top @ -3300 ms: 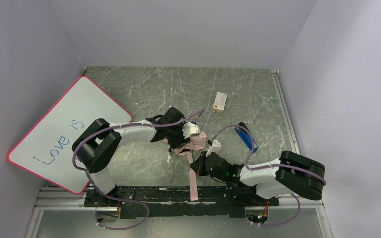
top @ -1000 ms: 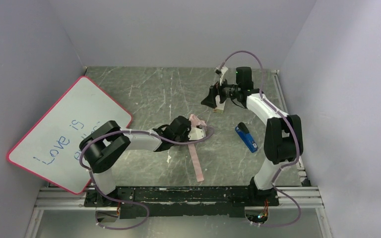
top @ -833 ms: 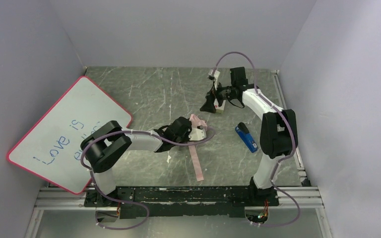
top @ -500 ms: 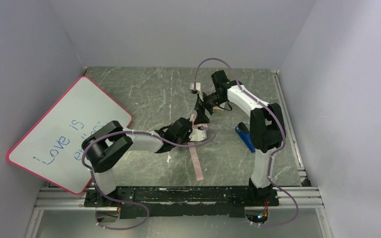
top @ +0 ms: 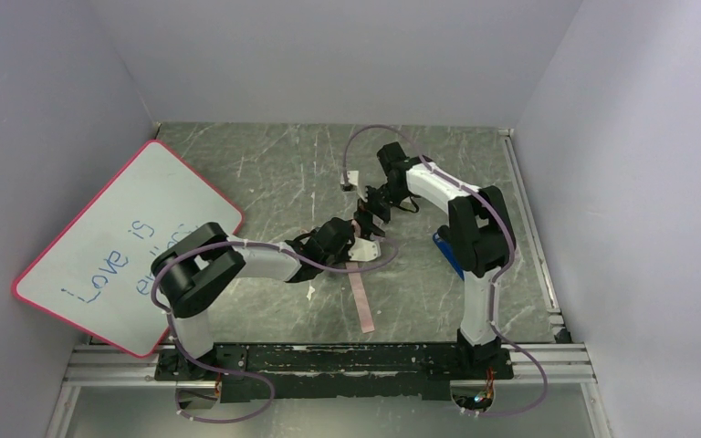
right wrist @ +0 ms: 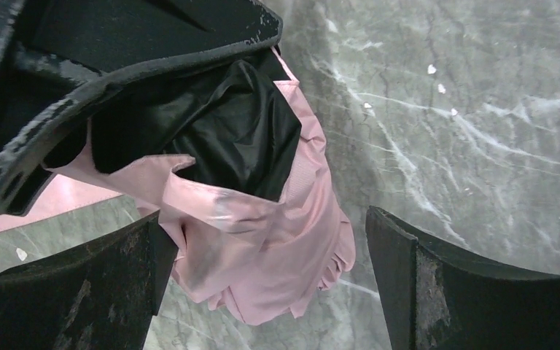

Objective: Put away the umbrella

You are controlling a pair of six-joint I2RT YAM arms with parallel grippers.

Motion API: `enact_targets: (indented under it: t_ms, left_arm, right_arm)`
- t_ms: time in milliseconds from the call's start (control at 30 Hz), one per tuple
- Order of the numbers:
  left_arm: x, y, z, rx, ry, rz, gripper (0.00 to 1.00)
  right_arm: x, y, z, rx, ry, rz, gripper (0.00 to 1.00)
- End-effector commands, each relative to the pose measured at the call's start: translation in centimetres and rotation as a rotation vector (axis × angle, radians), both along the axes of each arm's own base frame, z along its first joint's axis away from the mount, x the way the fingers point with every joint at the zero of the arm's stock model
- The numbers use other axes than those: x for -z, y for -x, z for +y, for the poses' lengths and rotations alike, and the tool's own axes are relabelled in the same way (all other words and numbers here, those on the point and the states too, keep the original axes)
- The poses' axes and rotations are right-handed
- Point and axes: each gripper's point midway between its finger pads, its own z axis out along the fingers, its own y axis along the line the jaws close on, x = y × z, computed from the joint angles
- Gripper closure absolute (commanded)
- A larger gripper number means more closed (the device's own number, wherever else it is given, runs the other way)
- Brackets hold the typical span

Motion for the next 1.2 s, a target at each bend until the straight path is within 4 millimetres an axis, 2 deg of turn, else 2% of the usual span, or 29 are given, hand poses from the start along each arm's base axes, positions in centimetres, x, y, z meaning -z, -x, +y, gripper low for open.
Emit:
enact_targets:
  t_ms: [0,100,233,367,467,533,667,700,733,767,900,1000,1167]
  left_arm:
    - [7.1,4.2,5.1,0.009,-0.240,0.205,0.95]
    - [7.1,4.4,4.9,0.016,-0.237,0.206,0.95]
    - [6.9,4.4,4.7,0.021,-0.228,0.200,0.95]
    - [6.2,4.4,4.1,0.025,-0.198,0.186,0.95]
    - [5.1,4.5,3.4,0.028,-0.155,0.169,0.95]
    - [4.1,4.7,2.8,0.036,-0.111,0.160,0.85]
    - [1.2,4.9,1.1,0.053,0.013,0.141,0.55]
    - [0.4,5.1,0.6,0.065,0.043,0.145,0.27]
    - [-0.3,5.3,0.2,0.075,0.070,0.149,0.15]
    - [-0.9,5.5,-0.1,0.083,0.095,0.151,0.11]
    - [-3.5,6.3,-0.9,0.101,0.192,0.167,0.08]
    - [-6.2,7.2,-1.1,0.107,0.288,0.174,0.07]
    - [-11.7,10.6,-1.1,0.170,0.500,0.232,0.10]
  right_arm:
    - [2.9,0.1,-0.6,0.001,0.084,-0.004,0.01]
    - [3.5,0.0,-0.7,0.008,0.097,-0.015,0.05]
    - [4.4,-0.3,-0.9,0.029,0.134,-0.035,0.17]
    - [5.5,-0.4,-1.2,0.048,0.183,-0.046,0.50]
    - [5.9,-0.1,-1.4,0.064,0.190,-0.057,0.63]
    - [5.9,0.0,-1.4,0.072,0.182,-0.061,0.70]
    - [6.2,0.0,-1.6,0.083,0.192,-0.063,0.82]
    - [6.3,-0.1,-1.7,0.088,0.199,-0.063,0.85]
    - [6.4,-0.2,-1.8,0.092,0.205,-0.066,0.86]
    - [6.4,-0.2,-1.8,0.093,0.209,-0.070,0.87]
    - [6.5,-0.6,-2.0,0.109,0.219,-0.102,0.88]
    - [6.4,-0.9,-2.3,0.124,0.231,-0.136,0.88]
    - [6.3,-1.7,-2.7,0.151,0.257,-0.215,0.88]
